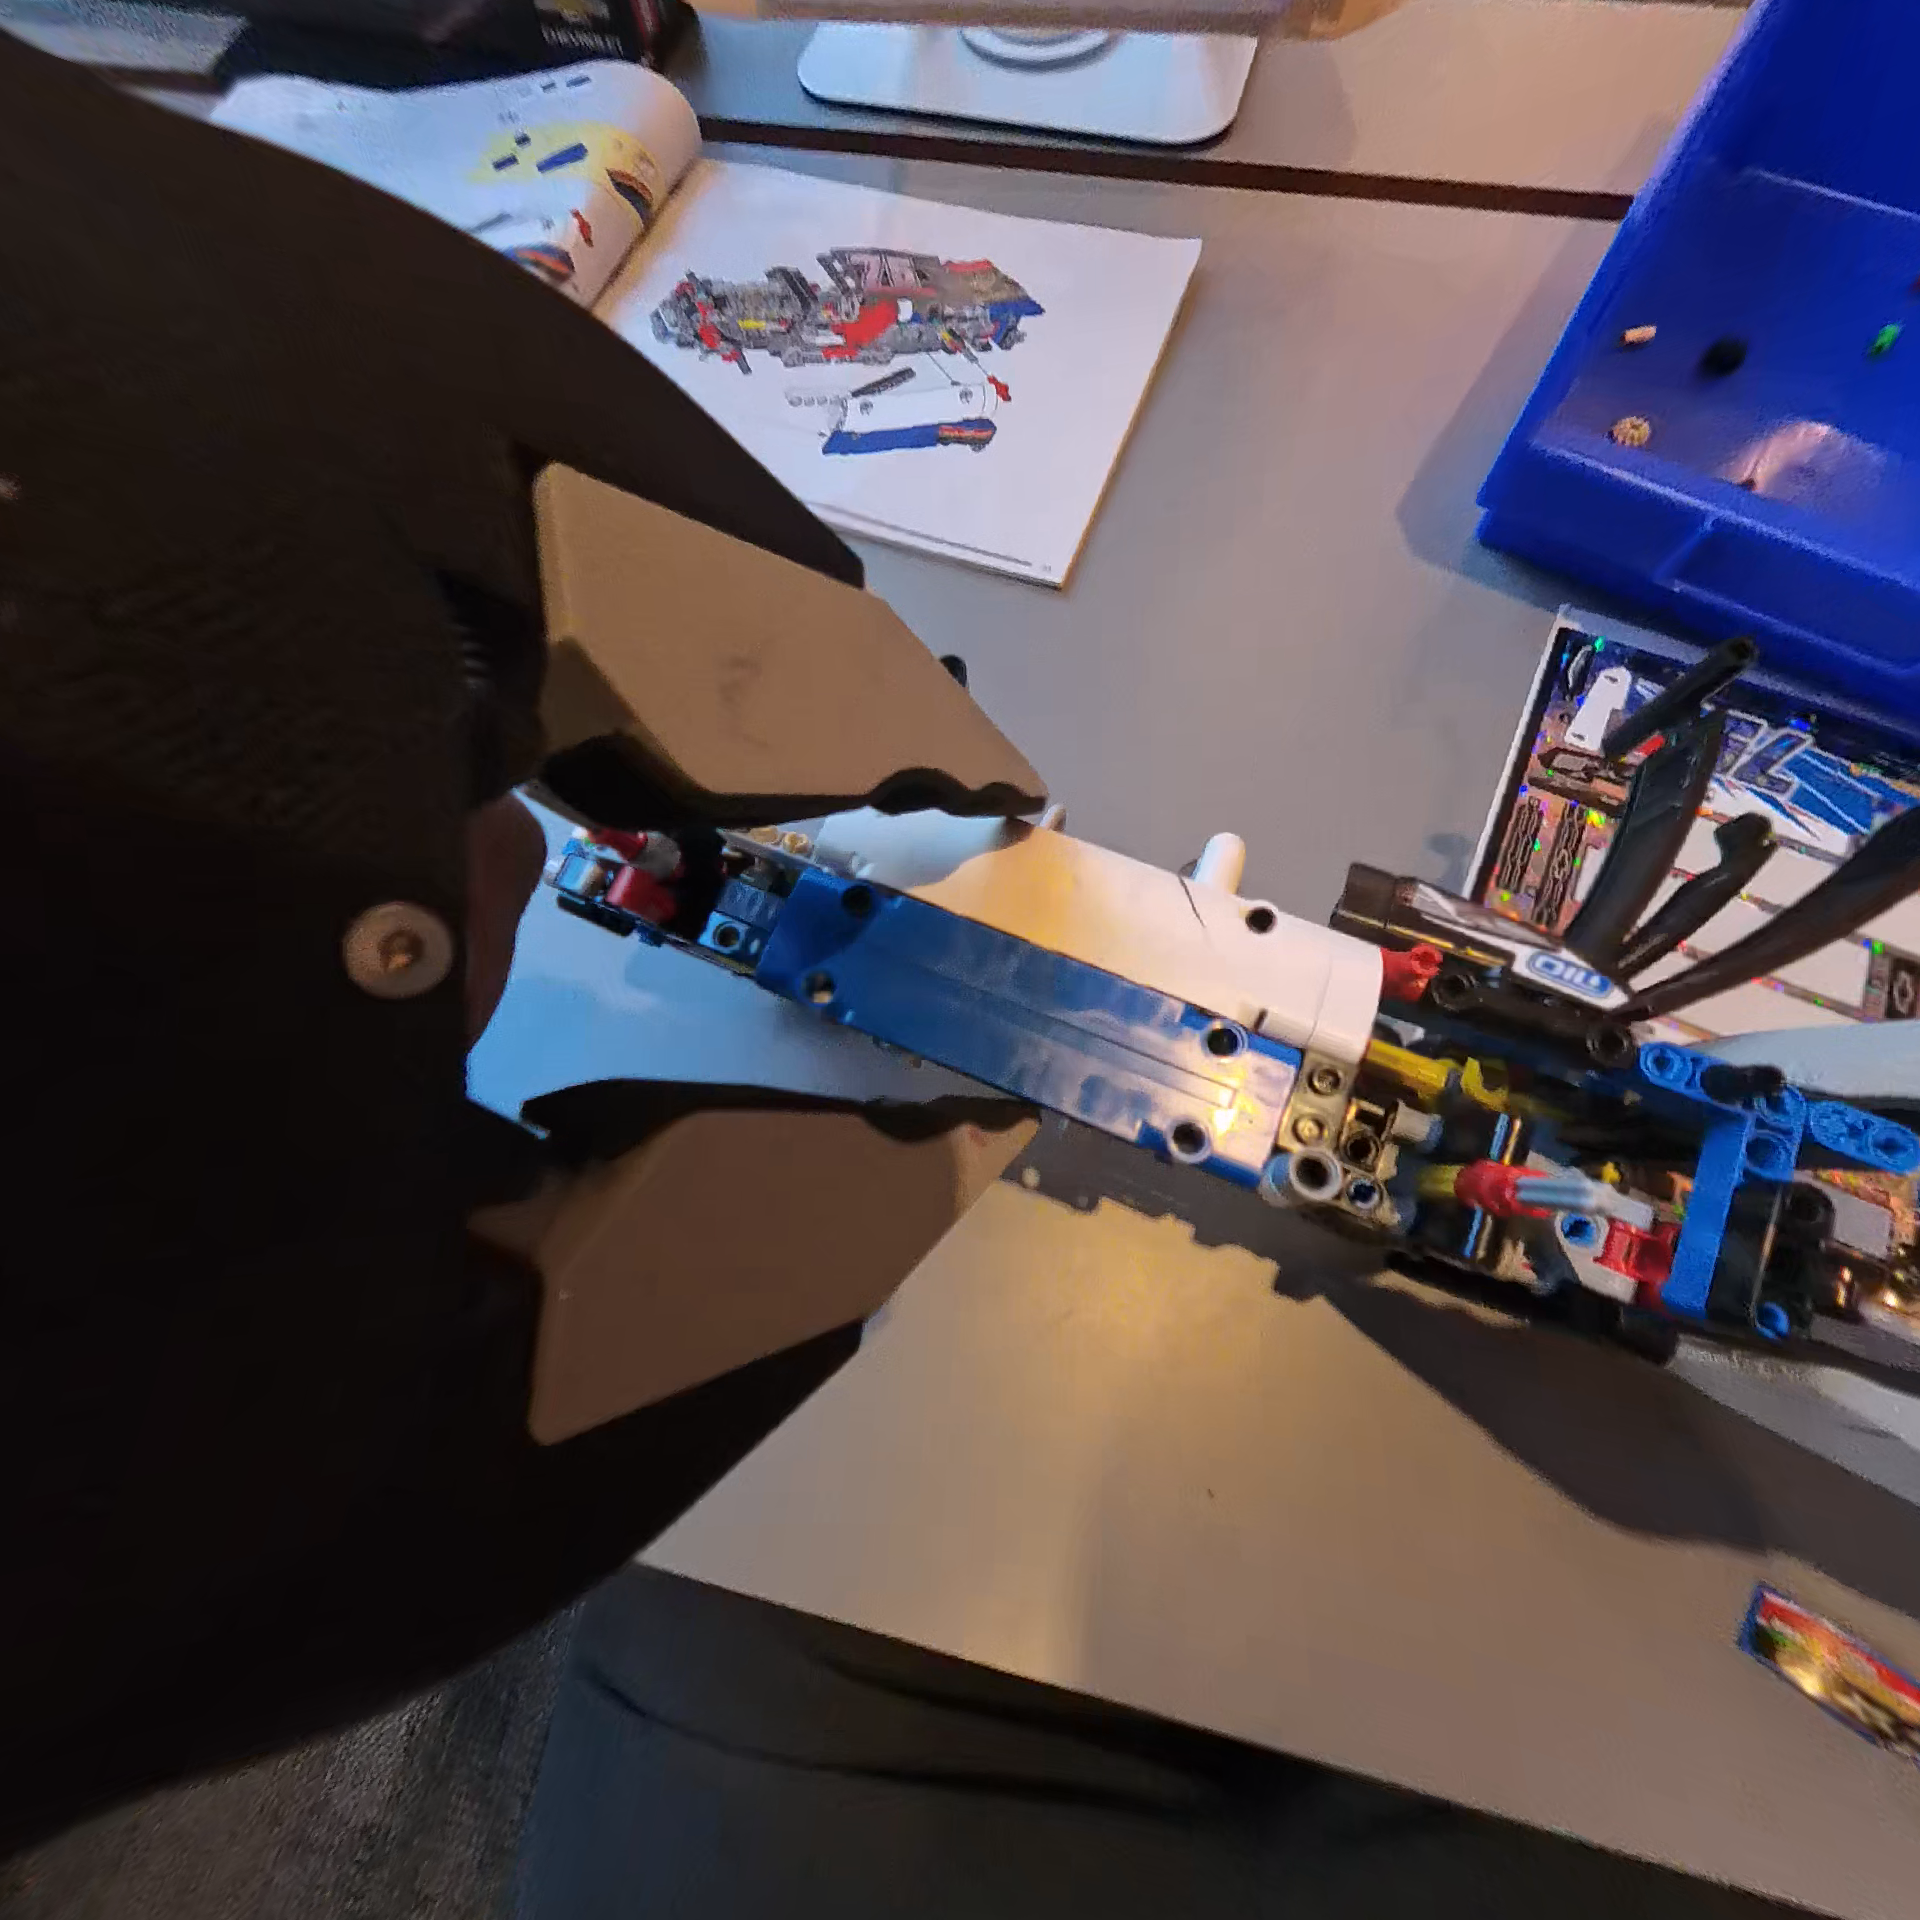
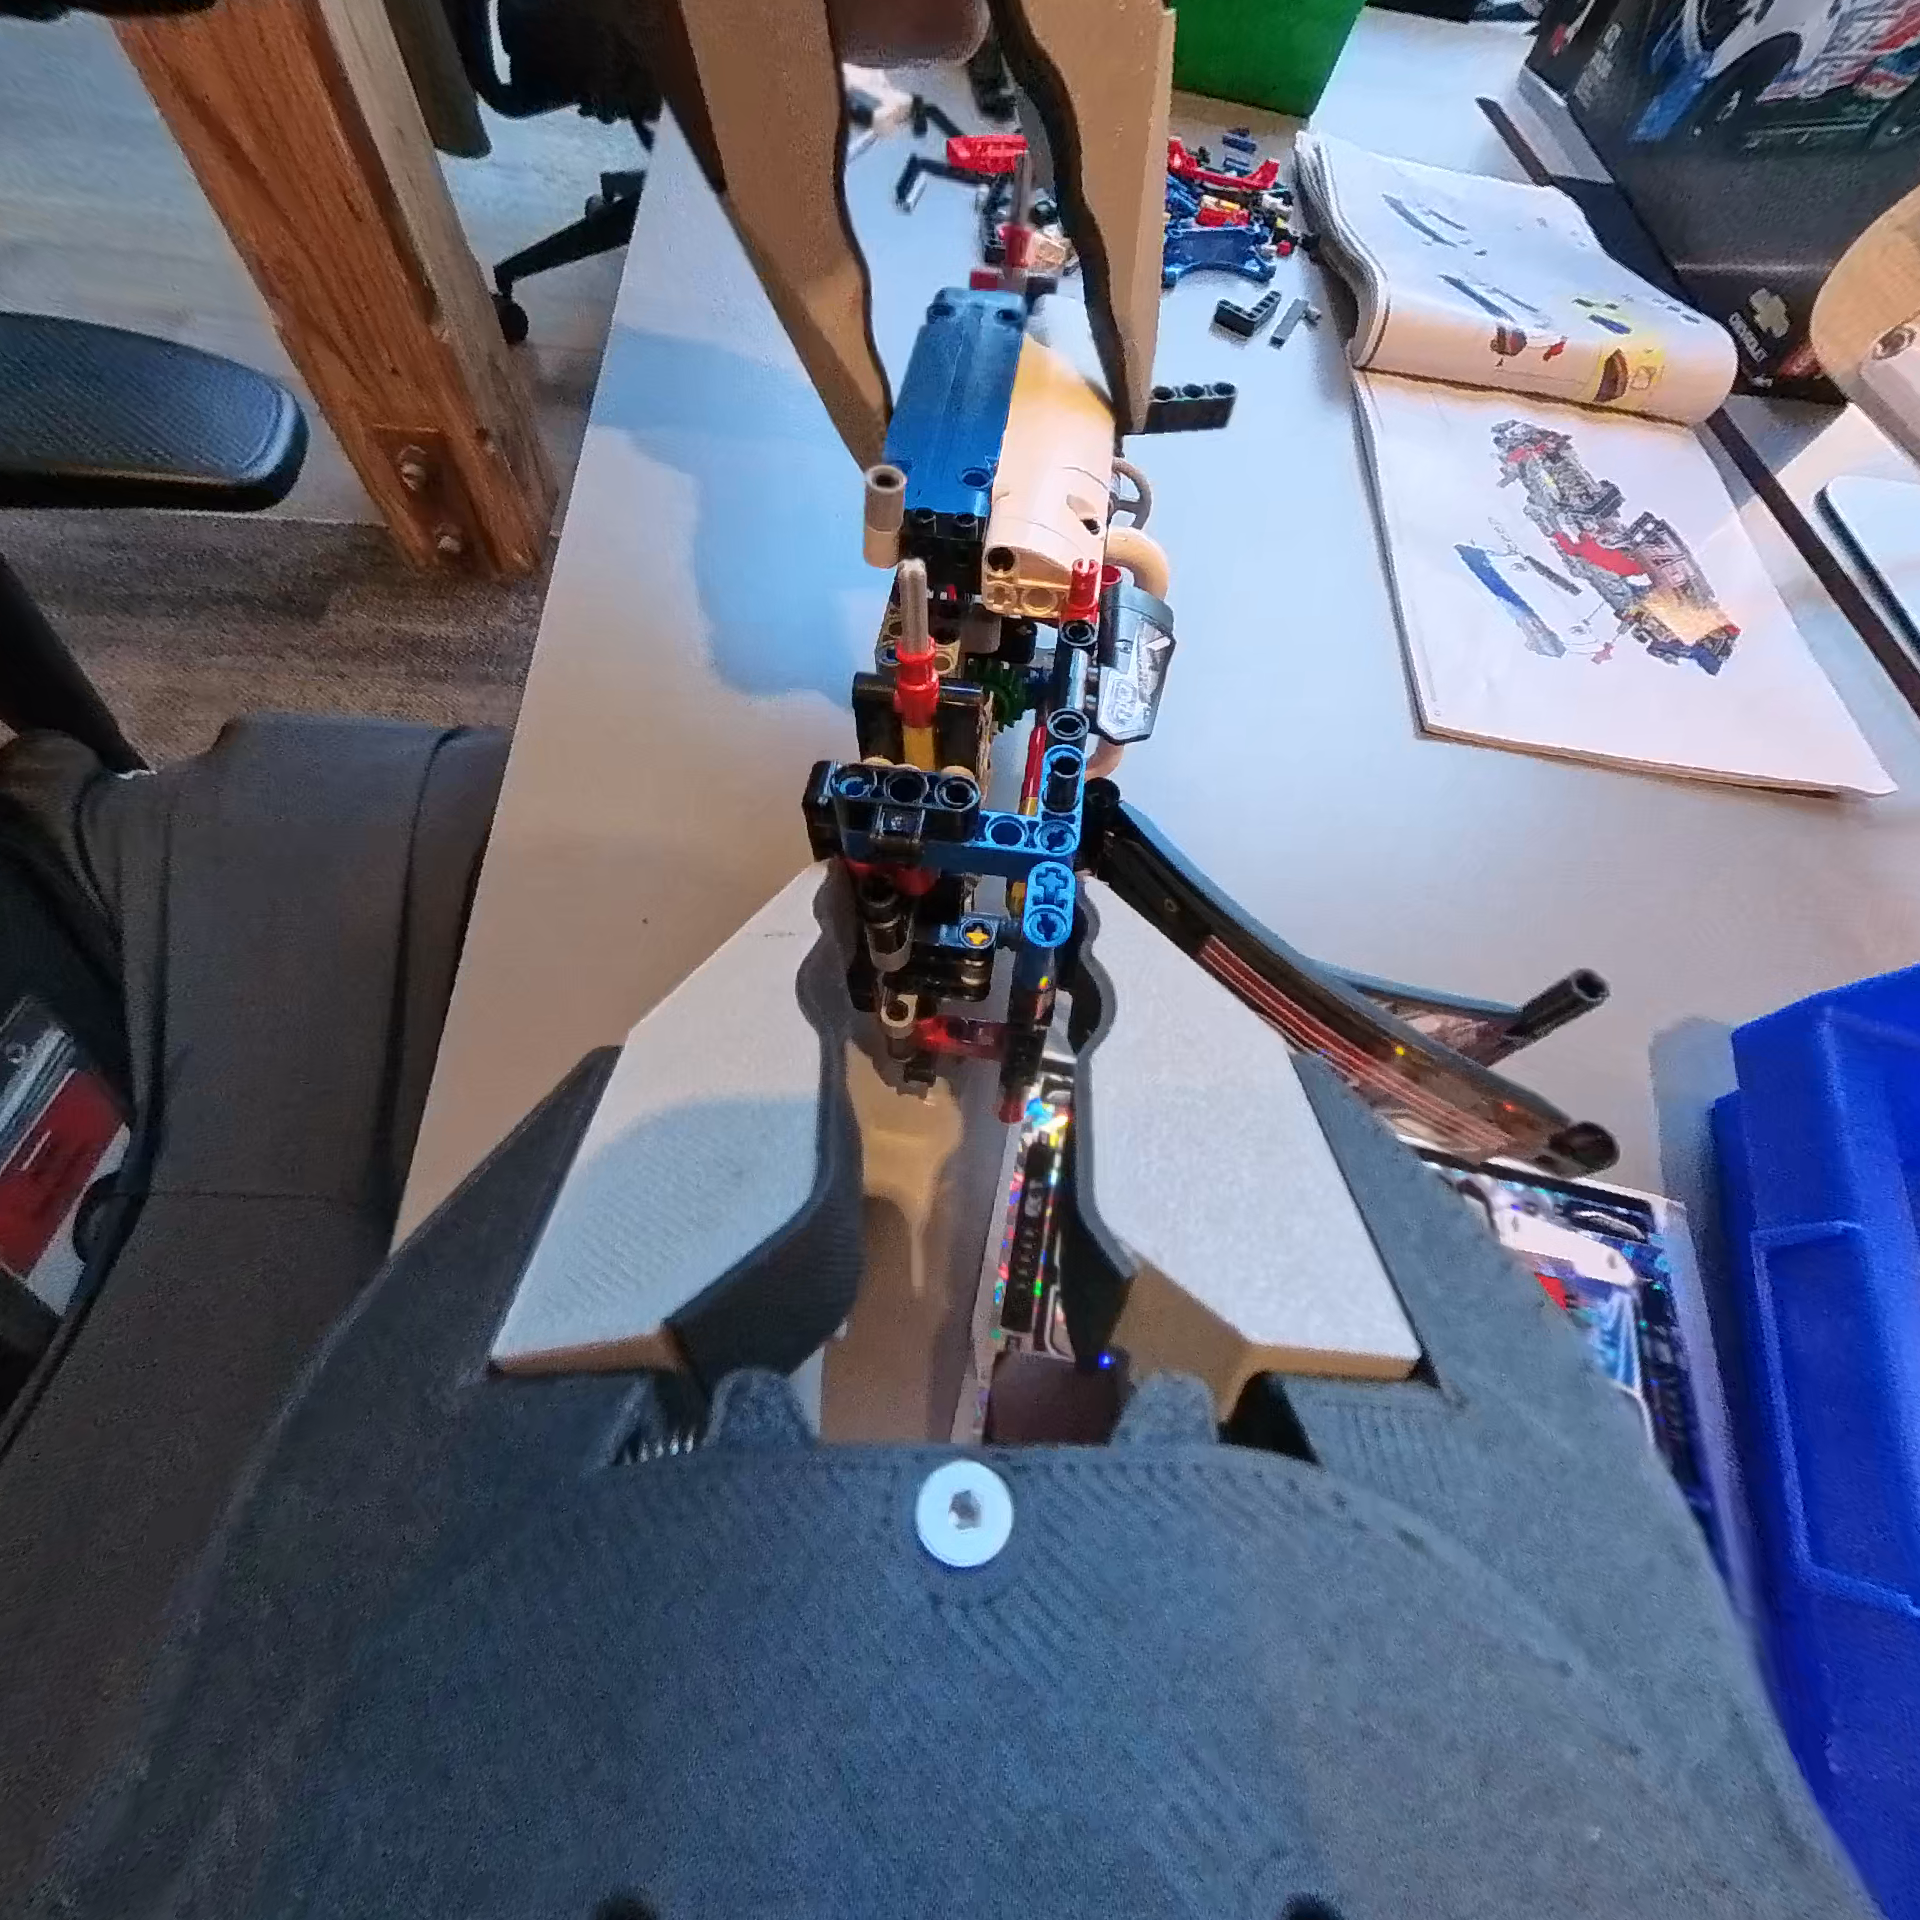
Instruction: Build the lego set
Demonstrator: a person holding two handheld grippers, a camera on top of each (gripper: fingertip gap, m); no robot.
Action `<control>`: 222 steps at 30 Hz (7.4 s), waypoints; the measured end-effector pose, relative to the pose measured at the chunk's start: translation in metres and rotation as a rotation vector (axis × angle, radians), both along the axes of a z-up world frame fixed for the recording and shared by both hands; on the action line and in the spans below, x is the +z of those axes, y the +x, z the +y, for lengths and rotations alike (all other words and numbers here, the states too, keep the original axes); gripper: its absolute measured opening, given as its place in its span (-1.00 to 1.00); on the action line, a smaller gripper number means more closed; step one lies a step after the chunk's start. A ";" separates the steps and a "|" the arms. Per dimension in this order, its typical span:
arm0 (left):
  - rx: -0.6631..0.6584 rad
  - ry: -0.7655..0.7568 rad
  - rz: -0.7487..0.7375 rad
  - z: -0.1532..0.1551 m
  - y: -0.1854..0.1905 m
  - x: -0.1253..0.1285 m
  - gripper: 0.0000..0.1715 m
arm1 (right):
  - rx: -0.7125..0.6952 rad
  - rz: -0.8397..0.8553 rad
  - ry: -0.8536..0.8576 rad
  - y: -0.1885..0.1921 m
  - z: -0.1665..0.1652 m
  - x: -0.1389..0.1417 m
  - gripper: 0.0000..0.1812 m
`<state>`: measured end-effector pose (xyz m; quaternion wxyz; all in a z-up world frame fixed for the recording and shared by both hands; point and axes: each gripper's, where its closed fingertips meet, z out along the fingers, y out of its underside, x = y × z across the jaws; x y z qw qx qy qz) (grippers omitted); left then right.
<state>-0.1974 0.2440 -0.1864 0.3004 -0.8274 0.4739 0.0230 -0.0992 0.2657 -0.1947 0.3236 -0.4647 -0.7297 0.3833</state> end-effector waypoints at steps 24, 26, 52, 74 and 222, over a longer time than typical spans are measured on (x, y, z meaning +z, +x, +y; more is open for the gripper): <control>-0.032 0.012 -0.093 -0.014 0.035 -0.013 -0.34 | 0.116 0.052 0.153 0.018 -0.004 -0.002 -0.56; -0.001 -0.012 -0.165 -0.008 0.036 -0.009 -0.32 | 0.094 0.055 0.140 0.016 0.001 0.000 -0.57; -0.020 -0.049 -0.101 0.007 0.032 -0.011 -0.34 | -0.148 -0.192 -0.044 0.099 -0.013 -0.043 -0.65; -0.007 -0.055 -0.139 0.015 0.030 -0.009 -0.35 | -0.259 -0.122 0.092 0.097 -0.015 -0.065 -0.83; 0.229 0.642 0.417 -0.051 0.060 -0.069 -0.35 | -0.482 -0.200 0.143 0.130 0.009 -0.086 -0.38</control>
